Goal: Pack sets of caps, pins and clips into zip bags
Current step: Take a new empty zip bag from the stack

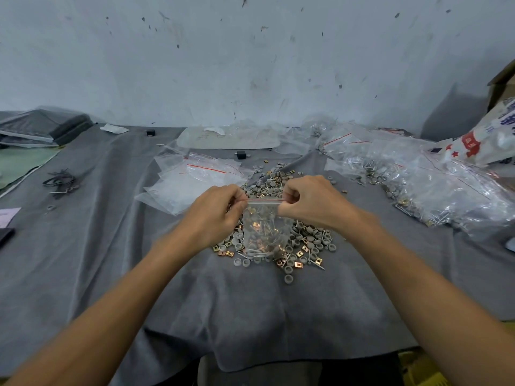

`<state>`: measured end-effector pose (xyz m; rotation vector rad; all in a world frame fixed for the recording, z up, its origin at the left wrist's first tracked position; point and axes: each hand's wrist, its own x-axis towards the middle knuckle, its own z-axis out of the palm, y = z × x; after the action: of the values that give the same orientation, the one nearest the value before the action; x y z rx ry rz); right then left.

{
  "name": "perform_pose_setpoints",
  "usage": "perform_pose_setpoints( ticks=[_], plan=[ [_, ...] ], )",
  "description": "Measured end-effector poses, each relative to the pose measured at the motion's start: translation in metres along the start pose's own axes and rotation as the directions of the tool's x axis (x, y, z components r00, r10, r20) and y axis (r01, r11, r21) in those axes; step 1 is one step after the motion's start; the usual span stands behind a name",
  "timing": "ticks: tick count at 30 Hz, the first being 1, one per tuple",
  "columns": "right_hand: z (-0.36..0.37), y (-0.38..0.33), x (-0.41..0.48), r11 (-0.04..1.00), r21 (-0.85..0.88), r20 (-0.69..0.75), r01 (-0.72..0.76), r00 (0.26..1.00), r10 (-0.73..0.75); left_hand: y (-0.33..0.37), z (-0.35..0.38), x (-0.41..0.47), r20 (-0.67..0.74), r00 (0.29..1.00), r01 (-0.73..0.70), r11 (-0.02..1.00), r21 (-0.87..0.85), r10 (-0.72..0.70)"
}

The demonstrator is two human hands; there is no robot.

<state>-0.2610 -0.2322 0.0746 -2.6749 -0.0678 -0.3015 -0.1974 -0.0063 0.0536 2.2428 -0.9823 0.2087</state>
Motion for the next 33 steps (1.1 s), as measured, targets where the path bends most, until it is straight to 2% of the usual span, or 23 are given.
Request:
perform_pose_setpoints(
  ticks=[8, 11, 15, 18, 23, 25, 28, 30, 32, 33],
  plan=[
    [-0.013, 0.027, -0.007, 0.998, 0.016, -0.068, -0.059, 0.996, 0.060, 0.001, 0.004, 0.004, 0.013, 1.000, 0.023, 0.999, -0.039, -0.023],
    [-0.015, 0.031, -0.009, 0.997, 0.043, -0.027, -0.062, 0.998, 0.064, 0.002, 0.005, 0.007, 0.028, 0.998, 0.058, 0.996, -0.060, -0.057],
    [-0.014, 0.028, -0.011, 0.983, 0.174, 0.089, -0.060, 0.995, 0.045, 0.001, 0.005, 0.007, 0.040, 0.997, 0.071, 0.994, -0.085, -0.068],
    [-0.009, 0.024, -0.008, 0.982, 0.187, 0.003, 0.012, 1.000, -0.013, -0.001, 0.005, 0.007, -0.009, 0.999, 0.035, 0.991, -0.133, -0.037],
    [-0.038, 0.040, -0.014, 0.950, 0.310, -0.189, -0.046, 0.976, 0.109, -0.015, 0.006, 0.020, -0.158, 0.986, 0.042, 0.992, -0.117, -0.061],
    [-0.058, 0.061, -0.019, 0.922, 0.374, -0.297, -0.103, 0.928, 0.224, -0.022, 0.010, 0.023, -0.161, 0.985, 0.053, 0.994, -0.098, -0.068],
    [-0.093, 0.113, -0.022, 0.804, 0.554, -0.406, -0.215, 0.774, 0.486, -0.036, 0.016, 0.023, -0.136, 0.986, 0.086, 0.992, -0.092, -0.098],
    [-0.112, 0.153, -0.026, 0.658, 0.713, -0.389, -0.242, 0.644, 0.659, -0.047, 0.020, 0.022, -0.128, 0.984, 0.111, 0.989, -0.095, -0.122],
    [-0.120, 0.189, -0.035, 0.478, 0.845, -0.294, -0.240, 0.537, 0.790, -0.057, 0.025, 0.020, -0.131, 0.981, 0.133, 0.988, -0.081, -0.143],
    [-0.120, 0.205, -0.041, 0.421, 0.868, -0.255, -0.262, 0.492, 0.832, -0.062, 0.028, 0.020, -0.133, 0.980, 0.142, 0.987, -0.075, -0.151]
  ],
)
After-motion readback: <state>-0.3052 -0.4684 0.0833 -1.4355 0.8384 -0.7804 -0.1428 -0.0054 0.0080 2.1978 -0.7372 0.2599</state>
